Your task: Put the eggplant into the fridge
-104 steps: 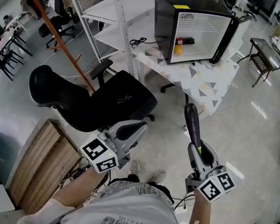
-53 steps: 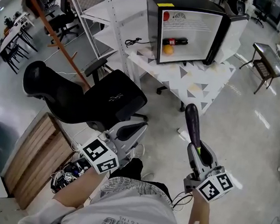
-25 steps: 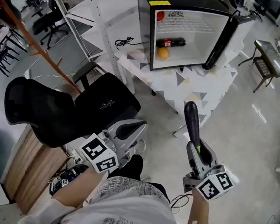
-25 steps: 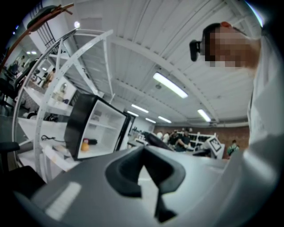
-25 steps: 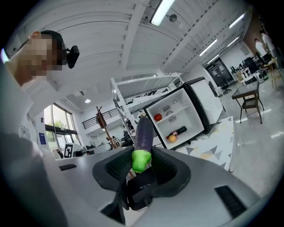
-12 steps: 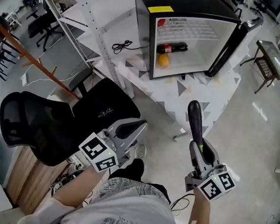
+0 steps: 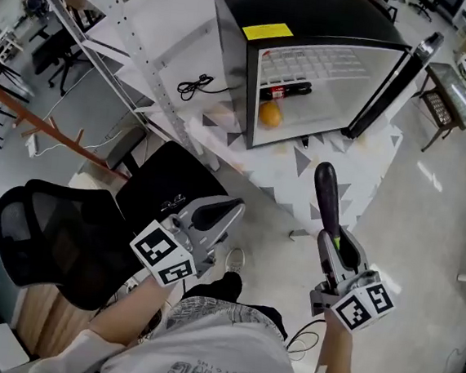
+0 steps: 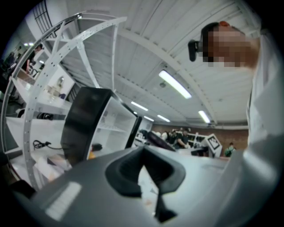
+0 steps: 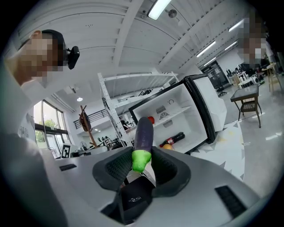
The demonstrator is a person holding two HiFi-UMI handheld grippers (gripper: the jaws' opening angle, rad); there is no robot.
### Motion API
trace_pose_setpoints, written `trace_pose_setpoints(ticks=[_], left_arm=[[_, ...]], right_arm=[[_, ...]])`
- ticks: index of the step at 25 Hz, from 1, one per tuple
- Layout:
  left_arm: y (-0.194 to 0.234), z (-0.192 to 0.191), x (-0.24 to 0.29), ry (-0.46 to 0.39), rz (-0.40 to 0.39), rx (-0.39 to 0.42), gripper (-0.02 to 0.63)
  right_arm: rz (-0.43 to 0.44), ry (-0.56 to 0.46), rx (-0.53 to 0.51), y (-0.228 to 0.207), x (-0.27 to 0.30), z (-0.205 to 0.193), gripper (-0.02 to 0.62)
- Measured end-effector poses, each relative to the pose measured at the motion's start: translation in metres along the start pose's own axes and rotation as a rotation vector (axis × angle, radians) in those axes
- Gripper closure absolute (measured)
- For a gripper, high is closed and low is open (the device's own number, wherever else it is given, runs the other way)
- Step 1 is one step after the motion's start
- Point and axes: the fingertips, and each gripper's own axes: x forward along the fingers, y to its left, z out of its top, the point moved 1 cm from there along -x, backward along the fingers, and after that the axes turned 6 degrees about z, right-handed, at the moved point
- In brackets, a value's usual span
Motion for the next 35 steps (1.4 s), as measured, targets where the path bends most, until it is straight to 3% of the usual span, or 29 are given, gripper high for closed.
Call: trace_pose_setpoints(ticks=[7,21,35], left_arm=[[0.030,0.010,0.015,0.006,-0.037,-0.004,0.598],[0.058,0.019,0.022,0.011,-0.039,-0.004,0.598],[0.063,0.026,0.061,0.020,-0.009,0.012,0.598]], right_arm=[[-0.022,-0.012,-0.002,-0.005,0.034,0.010,0.472],[-0.046,-0.041,-0.012,-0.015,0.062,0.026,0.472],[-0.034,-0.065,-0.073,-0.065,0.082,0.072,0.472]])
